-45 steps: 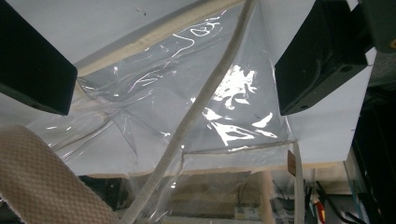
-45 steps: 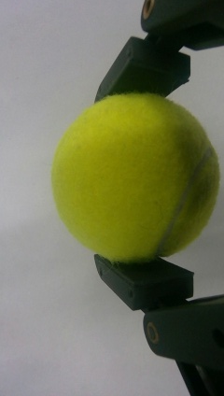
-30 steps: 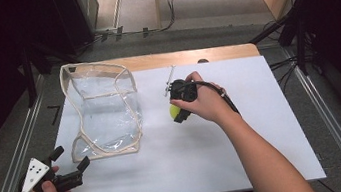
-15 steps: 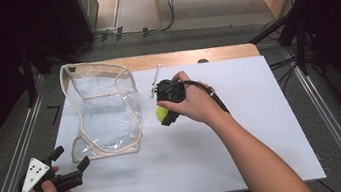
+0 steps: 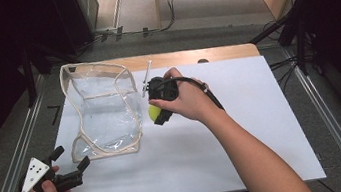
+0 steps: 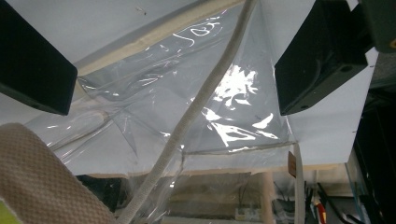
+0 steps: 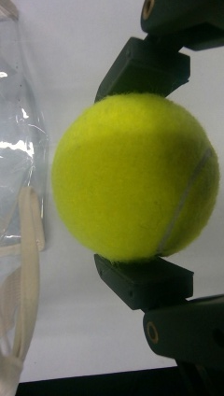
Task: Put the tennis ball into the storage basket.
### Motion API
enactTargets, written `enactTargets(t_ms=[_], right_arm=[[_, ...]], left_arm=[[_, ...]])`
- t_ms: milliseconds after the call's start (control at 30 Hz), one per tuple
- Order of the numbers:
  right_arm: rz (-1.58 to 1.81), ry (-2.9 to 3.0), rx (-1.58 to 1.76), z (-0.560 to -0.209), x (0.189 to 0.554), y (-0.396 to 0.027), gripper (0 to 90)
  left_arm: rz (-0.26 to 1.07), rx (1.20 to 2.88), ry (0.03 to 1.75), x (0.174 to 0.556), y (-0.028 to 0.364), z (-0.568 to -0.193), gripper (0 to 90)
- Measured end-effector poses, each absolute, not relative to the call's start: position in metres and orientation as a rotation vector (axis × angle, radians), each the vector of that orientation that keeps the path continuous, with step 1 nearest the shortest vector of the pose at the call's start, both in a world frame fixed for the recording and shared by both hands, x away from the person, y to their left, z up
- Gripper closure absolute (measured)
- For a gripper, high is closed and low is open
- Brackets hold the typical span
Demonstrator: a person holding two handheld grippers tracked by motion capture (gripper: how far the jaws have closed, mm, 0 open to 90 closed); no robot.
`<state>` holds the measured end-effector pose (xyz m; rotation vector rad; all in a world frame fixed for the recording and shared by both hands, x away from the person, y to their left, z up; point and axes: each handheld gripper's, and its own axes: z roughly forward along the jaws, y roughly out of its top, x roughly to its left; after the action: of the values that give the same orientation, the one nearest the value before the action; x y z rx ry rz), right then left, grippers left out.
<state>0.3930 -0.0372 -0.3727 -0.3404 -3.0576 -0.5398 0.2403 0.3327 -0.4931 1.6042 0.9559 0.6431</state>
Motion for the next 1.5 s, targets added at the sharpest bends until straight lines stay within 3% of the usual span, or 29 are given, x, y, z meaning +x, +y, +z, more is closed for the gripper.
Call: enactTargets(t_ms=[1500], right_arm=[[-0.624,-3.054,-0.151,-0.306,0.375,0.006,22.7]], left_arm=[[0.639,1.603,0.962,0.241,0.332,-0.493,0.0]])
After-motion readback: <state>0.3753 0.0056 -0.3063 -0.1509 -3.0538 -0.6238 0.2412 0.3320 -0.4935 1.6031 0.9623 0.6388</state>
